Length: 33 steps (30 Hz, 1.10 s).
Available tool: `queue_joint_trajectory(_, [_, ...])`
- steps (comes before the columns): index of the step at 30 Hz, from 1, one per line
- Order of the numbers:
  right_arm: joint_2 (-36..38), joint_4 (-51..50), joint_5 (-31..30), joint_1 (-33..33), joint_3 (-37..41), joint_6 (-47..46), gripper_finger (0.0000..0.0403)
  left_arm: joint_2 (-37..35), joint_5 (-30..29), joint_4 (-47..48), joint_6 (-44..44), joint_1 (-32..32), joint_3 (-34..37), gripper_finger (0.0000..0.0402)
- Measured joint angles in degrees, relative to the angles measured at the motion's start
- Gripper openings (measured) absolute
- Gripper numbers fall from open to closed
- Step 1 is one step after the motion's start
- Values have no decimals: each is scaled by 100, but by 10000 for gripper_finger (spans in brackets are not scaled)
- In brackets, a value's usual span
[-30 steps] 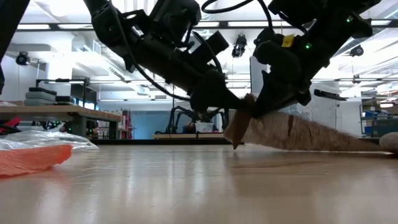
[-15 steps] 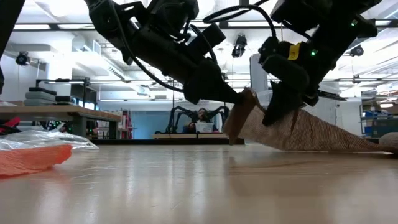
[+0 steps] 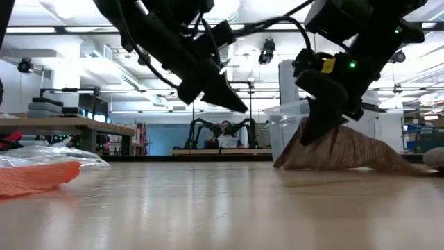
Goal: Roll bandage
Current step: Uncoil the brown bandage
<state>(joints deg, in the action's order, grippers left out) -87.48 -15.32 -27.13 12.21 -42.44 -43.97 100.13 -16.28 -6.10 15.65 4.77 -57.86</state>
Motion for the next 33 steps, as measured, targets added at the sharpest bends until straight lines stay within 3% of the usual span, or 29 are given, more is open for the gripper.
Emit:
queue_joint_trajectory(4, [0,34,1,2,13,0,0,7,237,-252,-135,-2,77,7])
queue_joint_trajectory(12, [2,354,-12,15,18,747,0,863,541,-2053,-126,-319,108,46])
queue_joint_trajectory(17, [2,342,2,15,18,1491,0,1196,1045,-2025,-64,-792,-66,69])
queue_joint_trajectory(23, [2,353,50,71,21,3091,0,1443,2242,-2103,-51,-1119,-548,77])
queue_joint_trajectory(26, [-67,350,59,131,23,4143,0,1515,2341,-2042,297,-1109,-729,72])
queue_joint_trajectory(30, [-216,381,22,124,31,4789,0,1502,2373,-2031,729,-1117,-804,62])
queue_joint_trajectory(33, [-341,338,-31,155,53,5393,0,1502,2841,-1954,766,-1207,-810,57])
